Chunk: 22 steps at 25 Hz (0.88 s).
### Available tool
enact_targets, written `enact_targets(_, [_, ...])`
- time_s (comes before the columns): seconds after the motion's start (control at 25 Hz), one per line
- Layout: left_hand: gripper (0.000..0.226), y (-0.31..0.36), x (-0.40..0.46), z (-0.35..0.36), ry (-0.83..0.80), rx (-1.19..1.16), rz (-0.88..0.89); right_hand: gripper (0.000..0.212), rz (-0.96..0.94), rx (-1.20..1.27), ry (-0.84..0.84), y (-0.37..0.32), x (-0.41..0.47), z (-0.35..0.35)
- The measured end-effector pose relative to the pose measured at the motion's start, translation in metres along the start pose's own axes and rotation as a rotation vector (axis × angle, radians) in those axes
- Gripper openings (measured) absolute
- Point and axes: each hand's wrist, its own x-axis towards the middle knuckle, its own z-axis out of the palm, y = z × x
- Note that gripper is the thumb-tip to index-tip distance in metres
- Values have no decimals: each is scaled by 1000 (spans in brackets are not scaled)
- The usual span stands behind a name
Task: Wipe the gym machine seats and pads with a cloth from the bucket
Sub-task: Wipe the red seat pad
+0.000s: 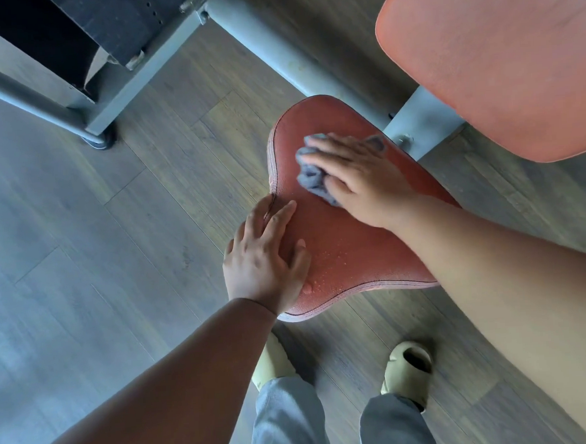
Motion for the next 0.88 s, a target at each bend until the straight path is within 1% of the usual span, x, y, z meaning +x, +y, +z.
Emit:
enact_targets(0.08, [57,0,0,0,3,9,-8,49,343,-9,80,2,8,-3])
enact_targets(0.12, [57,0,1,0,6,1,-10,50,499,-23,99,-10,26,2])
enact_targets(0.16, [58,0,1,0,6,-10,-9,51,548,-19,105,-29,44,6])
enact_targets(0.2, [58,0,1,0,6,-15,-4,51,474,-20,91,-45,55,10])
enact_targets(0.28, [56,0,1,-1,1,-25,-4,48,142,14,7,-57,45,17])
enact_targets(0.32, [52,1,1,-2,-3,-54,-17,47,27,45,-19,-50,27,17])
enact_targets(0.36, [46,1,1,-3,-6,-104,-44,47,5,67,-8,-39,7,14])
enact_targets(0.4, [39,2,1,-5,-4,-161,-77,47,85,76,38,-33,-12,11])
enact_targets(0.48, [30,2,4,-9,0,-272,-148,49,418,82,119,-39,-31,10])
enact_targets(0.52, [28,4,6,-12,1,-337,-179,53,556,108,109,-52,-30,9])
enact_targets(0.56, [28,6,10,-15,11,-395,-210,55,618,174,77,-65,-25,8])
enact_targets(0.6, [30,8,15,-19,31,-419,-224,56,608,279,45,-73,-19,6])
enact_targets(0.64, [33,11,22,-24,54,-404,-208,56,546,421,21,-78,-17,0])
enact_targets(0.68, [36,16,30,-29,72,-362,-154,56,483,576,32,-77,-22,-8])
enact_targets(0.72, [36,23,37,-33,82,-307,-61,55,467,683,80,-69,-31,-20])
enact_targets(0.76, [37,31,42,-33,75,-238,53,51,512,687,137,-54,-45,-28])
enact_targets(0.8, [40,41,45,-29,28,-130,167,48,606,580,189,-37,-60,-33])
enact_targets(0.84, [45,53,45,-19,-63,19,253,46,717,403,193,-21,-76,-36])
enact_targets(0.88, [54,67,42,-6,-182,183,286,48,777,185,144,-10,-90,-31])
